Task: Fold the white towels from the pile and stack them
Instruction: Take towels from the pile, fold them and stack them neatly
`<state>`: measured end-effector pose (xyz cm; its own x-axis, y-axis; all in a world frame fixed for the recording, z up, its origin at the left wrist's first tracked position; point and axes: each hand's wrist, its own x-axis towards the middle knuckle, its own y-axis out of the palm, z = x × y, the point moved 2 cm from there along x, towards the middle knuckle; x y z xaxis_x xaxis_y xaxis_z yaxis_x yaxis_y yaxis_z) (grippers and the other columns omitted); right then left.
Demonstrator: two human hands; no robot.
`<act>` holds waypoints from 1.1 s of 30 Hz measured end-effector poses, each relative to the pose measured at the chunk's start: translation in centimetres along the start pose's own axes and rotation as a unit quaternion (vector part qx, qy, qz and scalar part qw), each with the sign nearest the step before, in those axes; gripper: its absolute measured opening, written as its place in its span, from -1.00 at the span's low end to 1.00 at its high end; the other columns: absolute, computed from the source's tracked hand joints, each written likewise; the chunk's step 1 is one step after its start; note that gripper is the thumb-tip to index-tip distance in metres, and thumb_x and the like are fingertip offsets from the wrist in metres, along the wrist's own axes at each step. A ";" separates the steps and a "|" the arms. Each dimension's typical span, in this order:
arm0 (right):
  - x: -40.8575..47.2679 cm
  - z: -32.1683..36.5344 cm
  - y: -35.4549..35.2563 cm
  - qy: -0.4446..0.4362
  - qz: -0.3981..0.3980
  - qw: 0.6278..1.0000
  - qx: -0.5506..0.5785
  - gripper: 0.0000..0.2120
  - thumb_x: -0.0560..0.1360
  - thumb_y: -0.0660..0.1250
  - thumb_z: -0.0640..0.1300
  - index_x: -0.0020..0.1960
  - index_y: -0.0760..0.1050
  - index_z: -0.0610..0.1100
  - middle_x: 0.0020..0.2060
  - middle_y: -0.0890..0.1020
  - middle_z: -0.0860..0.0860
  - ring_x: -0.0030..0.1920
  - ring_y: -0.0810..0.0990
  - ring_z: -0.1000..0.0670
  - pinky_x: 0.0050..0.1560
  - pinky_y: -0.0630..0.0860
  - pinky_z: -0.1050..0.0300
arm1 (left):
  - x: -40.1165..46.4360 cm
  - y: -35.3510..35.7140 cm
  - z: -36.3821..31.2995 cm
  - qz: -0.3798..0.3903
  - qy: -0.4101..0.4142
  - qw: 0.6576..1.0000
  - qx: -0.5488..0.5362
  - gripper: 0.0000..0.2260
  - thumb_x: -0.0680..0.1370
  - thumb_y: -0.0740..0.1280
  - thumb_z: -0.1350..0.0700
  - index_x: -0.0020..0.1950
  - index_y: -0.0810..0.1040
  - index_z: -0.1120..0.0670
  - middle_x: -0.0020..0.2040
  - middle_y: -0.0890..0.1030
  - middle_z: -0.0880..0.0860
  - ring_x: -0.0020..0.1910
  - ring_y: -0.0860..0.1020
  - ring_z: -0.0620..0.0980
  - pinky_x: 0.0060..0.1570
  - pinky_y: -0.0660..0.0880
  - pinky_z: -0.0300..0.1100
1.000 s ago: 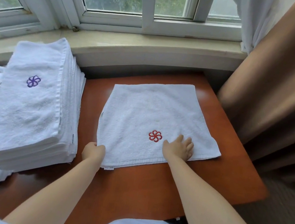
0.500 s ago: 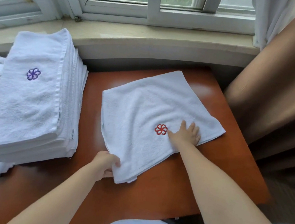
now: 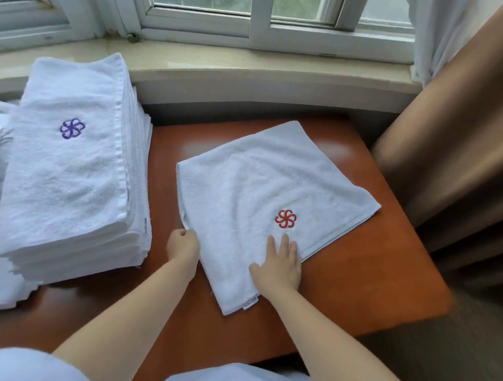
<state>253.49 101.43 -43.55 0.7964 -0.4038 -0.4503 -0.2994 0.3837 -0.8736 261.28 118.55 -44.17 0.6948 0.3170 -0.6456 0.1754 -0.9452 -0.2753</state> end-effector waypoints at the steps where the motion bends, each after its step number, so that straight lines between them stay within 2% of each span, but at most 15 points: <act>1: 0.0 0.4 -0.2 0.019 -0.001 1.000 0.001 -0.30 0.54 0.17 0.05 0.57 -0.08 -0.01 0.56 -0.15 -0.08 0.54 -0.18 -0.15 0.52 -0.12 -0.06 | 0.3 -0.1 -0.1 -0.016 0.004 1.000 -0.009 -0.73 0.58 0.13 0.22 0.24 0.46 0.14 0.10 0.55 0.13 0.05 0.56 0.14 0.14 0.54 0.07; 4: 0.3 1.5 -0.7 0.072 -0.002 0.997 0.007 -0.27 0.50 0.25 -0.05 0.56 -0.05 -0.06 0.55 -0.10 -0.11 0.53 -0.11 -0.18 0.51 -0.04 -0.07 | 0.8 -0.2 -0.1 -0.036 0.029 0.999 0.007 -0.72 0.55 0.18 0.30 0.21 0.44 0.06 0.12 0.50 0.05 -0.01 0.52 0.08 -0.04 0.54 -0.08; 7: 1.0 1.4 -0.9 0.100 0.014 0.994 0.030 -0.20 0.47 0.26 -0.06 0.56 -0.11 -0.08 0.54 -0.17 -0.14 0.53 -0.17 -0.24 0.51 -0.02 -0.10 | 1.9 -0.1 -0.1 -0.041 0.072 0.992 0.097 -0.77 0.52 0.30 0.24 0.13 0.40 0.04 0.14 0.48 0.06 -0.08 0.47 0.07 -0.18 0.45 -0.13; 11: 3.3 0.8 -2.0 0.150 0.001 0.986 0.077 -0.27 0.53 0.13 0.12 0.56 -0.10 -0.09 0.54 -0.19 -0.18 0.52 -0.21 -0.28 0.48 -0.08 -0.19 | 3.8 0.7 -1.9 -0.037 0.148 0.961 0.229 -0.68 0.50 0.37 0.02 0.18 0.39 0.07 0.10 0.35 0.03 -0.15 0.48 0.06 -0.13 0.52 -0.03; 15: 6.5 2.2 -3.2 0.235 0.006 0.956 0.173 -0.24 0.55 0.06 0.27 0.57 -0.16 -0.06 0.52 -0.25 -0.23 0.49 -0.28 -0.34 0.44 -0.24 -0.29 | 5.2 2.6 -5.0 -0.039 0.188 0.930 0.315 -0.62 0.49 0.36 0.02 0.26 0.42 0.09 0.21 0.36 0.10 0.05 0.51 0.17 0.06 0.53 0.07; 18: 8.3 3.0 -3.0 0.265 0.021 0.943 0.201 -0.22 0.55 0.07 0.28 0.57 -0.23 -0.02 0.48 -0.36 -0.26 0.45 -0.38 -0.38 0.40 -0.35 -0.30 | 5.7 4.2 -7.0 -0.067 0.266 0.872 0.407 -0.75 0.45 0.33 0.06 0.07 0.50 0.13 0.21 0.40 0.13 0.15 0.40 0.16 0.05 0.48 0.03; 20: 9.1 2.9 -2.6 0.266 0.011 0.944 0.195 -0.21 0.55 0.07 0.29 0.56 -0.27 0.01 0.47 -0.40 -0.25 0.43 -0.42 -0.37 0.38 -0.39 -0.28 | 6.2 5.1 -8.1 -0.060 0.323 0.835 0.441 -0.75 0.44 0.37 0.01 0.04 0.52 0.12 0.23 0.42 0.09 0.17 0.37 0.14 0.03 0.47 0.02; 23: 10.1 2.4 -1.8 0.255 -0.029 0.951 0.174 -0.20 0.54 0.05 0.33 0.55 -0.30 0.04 0.46 -0.42 -0.22 0.44 -0.44 -0.34 0.37 -0.44 -0.25 | 7.6 5.7 -9.1 -0.027 0.389 0.801 0.454 -0.67 0.49 0.38 -0.07 0.15 0.52 0.09 0.25 0.43 0.06 0.13 0.40 0.10 -0.06 0.48 -0.01; 26: 10.9 2.1 -1.2 0.248 -0.054 0.954 0.156 -0.19 0.53 0.01 0.36 0.55 -0.31 0.04 0.47 -0.41 -0.22 0.44 -0.45 -0.33 0.36 -0.45 -0.25 | 8.4 5.5 -9.1 -0.018 0.436 0.758 0.485 -0.64 0.53 0.35 -0.05 0.23 0.46 0.11 0.24 0.42 0.08 0.07 0.42 0.10 -0.17 0.49 -0.03; 29: 12.0 2.1 -1.4 0.233 -0.057 0.960 0.146 -0.20 0.52 -0.01 0.37 0.55 -0.32 0.05 0.47 -0.42 -0.22 0.43 -0.47 -0.33 0.35 -0.47 -0.25 | 8.4 5.3 -8.9 -0.012 0.450 0.740 0.500 -0.58 0.56 0.30 0.09 0.41 0.34 0.08 0.22 0.45 0.12 0.00 0.44 0.09 -0.26 0.39 -0.11; 31: 12.9 1.9 -2.0 0.210 -0.051 0.966 0.140 -0.20 0.51 0.00 0.37 0.54 -0.32 0.08 0.47 -0.42 -0.20 0.43 -0.47 -0.32 0.36 -0.46 -0.25 | 8.0 5.2 -8.8 -0.011 0.450 0.733 0.510 -0.48 0.56 0.21 0.24 0.51 0.21 0.03 0.12 0.50 0.13 -0.11 0.45 0.06 -0.34 0.30 -0.16; 33: 14.1 1.2 -3.0 0.175 -0.041 0.975 0.134 -0.20 0.51 0.04 0.37 0.54 -0.31 0.11 0.48 -0.41 -0.17 0.44 -0.46 -0.30 0.38 -0.44 -0.23 | 7.5 4.8 -8.8 -0.018 0.438 0.760 0.481 -0.43 0.55 0.15 0.31 0.53 0.16 -0.02 -0.01 0.51 0.08 -0.17 0.46 0.04 -0.35 0.37 -0.13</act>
<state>266.27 95.61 -47.05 0.5693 -0.6832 -0.4573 -0.0573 0.5219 -0.8511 273.48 115.73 -44.11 0.9729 -0.2306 -0.0200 -0.0930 -0.3104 -0.9461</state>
